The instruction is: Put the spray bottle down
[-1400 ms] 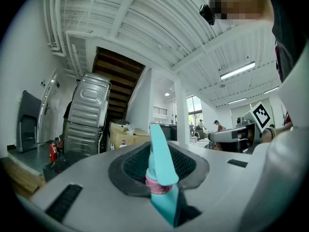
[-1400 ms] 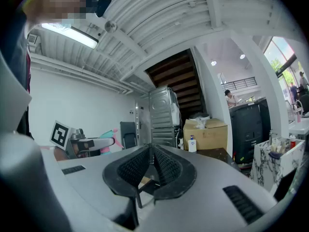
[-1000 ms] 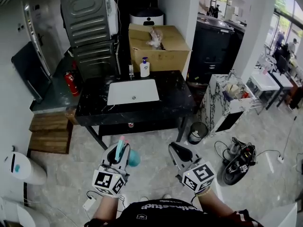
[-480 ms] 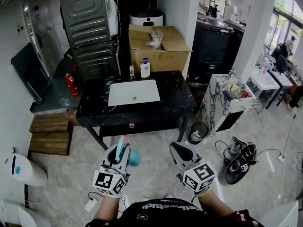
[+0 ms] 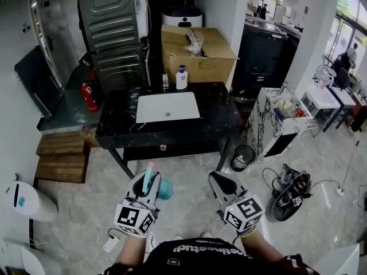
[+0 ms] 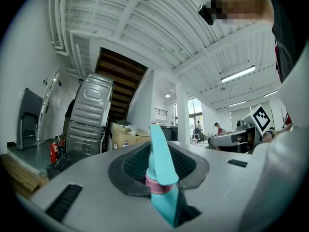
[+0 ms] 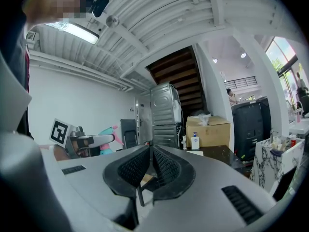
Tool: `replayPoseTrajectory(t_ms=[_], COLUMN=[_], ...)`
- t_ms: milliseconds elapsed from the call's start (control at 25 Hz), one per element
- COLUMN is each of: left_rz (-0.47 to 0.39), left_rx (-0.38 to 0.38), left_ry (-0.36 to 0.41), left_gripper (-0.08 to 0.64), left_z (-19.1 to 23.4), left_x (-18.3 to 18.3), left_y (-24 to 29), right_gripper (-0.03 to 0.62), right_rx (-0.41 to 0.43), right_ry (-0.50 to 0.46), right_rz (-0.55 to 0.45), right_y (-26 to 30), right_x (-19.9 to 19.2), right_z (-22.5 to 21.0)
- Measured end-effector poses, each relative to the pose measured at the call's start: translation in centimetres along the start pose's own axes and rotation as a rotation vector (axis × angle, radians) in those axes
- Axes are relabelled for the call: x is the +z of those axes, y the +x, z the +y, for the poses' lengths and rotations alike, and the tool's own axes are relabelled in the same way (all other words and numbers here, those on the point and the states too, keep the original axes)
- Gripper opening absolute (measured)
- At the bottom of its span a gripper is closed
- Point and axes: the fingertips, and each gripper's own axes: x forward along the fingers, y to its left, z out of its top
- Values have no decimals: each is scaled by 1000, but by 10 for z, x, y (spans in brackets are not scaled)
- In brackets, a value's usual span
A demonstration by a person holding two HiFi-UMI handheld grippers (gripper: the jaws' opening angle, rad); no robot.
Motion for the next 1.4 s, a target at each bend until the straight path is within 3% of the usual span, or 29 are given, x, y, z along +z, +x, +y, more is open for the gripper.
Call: replayPoseTrajectory(t_ms=[320,680,960,1400], left_rz=[6,21,45,65], left_rx=[-15,13,32,72], left_ry=[17,-19,1,50], left_gripper=[100,100,100,100], left_z=[28,66,108,193], left_x=[-10,-32,-47,-50], left_y=[-24,-2,76,273], right_gripper=[52,52,52,52], right_rx=[-11,-10,23,69], right_ry=[-6,4,32,22], right_rz=[-12,26,16,26], right_y=[13,53,136,283], right_x=[-8,-27,-33,-2], right_z=[31,17,-49,-210])
